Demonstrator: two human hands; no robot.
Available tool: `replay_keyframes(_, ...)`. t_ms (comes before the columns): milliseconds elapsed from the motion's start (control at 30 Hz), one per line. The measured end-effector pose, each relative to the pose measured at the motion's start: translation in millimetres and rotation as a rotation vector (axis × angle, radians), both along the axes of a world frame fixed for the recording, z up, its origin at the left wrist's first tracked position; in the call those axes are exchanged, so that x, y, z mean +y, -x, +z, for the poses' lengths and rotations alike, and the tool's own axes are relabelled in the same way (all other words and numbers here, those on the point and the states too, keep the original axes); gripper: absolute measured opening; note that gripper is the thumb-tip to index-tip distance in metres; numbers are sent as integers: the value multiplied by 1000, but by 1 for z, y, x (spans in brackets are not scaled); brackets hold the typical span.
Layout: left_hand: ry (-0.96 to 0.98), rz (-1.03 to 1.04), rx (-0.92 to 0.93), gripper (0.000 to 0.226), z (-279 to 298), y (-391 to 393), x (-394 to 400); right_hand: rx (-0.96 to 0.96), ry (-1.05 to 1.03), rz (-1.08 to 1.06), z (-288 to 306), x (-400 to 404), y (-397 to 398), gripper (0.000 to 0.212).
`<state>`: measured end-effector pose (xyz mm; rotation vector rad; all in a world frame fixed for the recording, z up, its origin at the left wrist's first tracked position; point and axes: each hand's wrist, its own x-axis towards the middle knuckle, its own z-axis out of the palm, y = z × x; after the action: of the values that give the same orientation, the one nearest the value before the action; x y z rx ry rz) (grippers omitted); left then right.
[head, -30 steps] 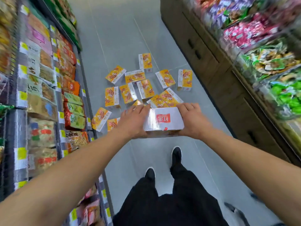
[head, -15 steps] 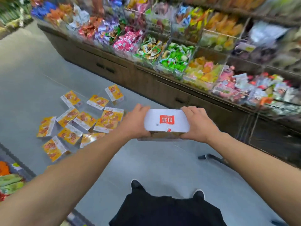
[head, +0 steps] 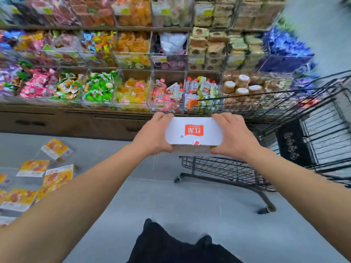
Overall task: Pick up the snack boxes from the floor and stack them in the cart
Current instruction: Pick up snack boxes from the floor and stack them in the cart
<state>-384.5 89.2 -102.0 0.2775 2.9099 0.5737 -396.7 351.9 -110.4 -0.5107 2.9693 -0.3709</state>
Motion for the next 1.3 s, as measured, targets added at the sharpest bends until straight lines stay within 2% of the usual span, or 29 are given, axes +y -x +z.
replay_keyframes(200,-19,-163,14,103,-15,74,106,61,-21,-126,-19,103,29,108)
replay_keyframes(333,-19,-280,52,102,-41,130,154,124,-224,-157,-35,150,55,111)
replay_keyframes(533,30,-455,-64,97,-78,209,227,-126,-229,-210,-73,196,100,114)
replay_keyframes(633,9,-500,-144,98,-106,234,252,-227,-99,-300,-97,210,110,99)
replay_keyframes(700,-71,-451,-199,98,-127,246,270,-254,-26,-409,-112,218,115,88)
replay_keyframes(767,-195,-271,-266,94,-150,256,289,-294,61,-543,-127,224,122,86)
replay_keyframes(867,-433,83,-458,68,-179,275,331,-392,146,-694,-162,246,138,88)
replay_keyframes(933,-574,221,-588,47,-187,277,343,-384,150,-757,-174,244,141,82)
replay_keyframes(1033,-715,392,-779,47,-230,290,381,-381,149,-823,-215,266,157,81)
replay_keyframes(1133,-730,434,-803,59,-271,300,409,-415,137,-838,-249,285,169,89)
replay_keyframes(1300,-705,411,-809,56,-321,325,441,-480,99,-784,-292,311,179,105)
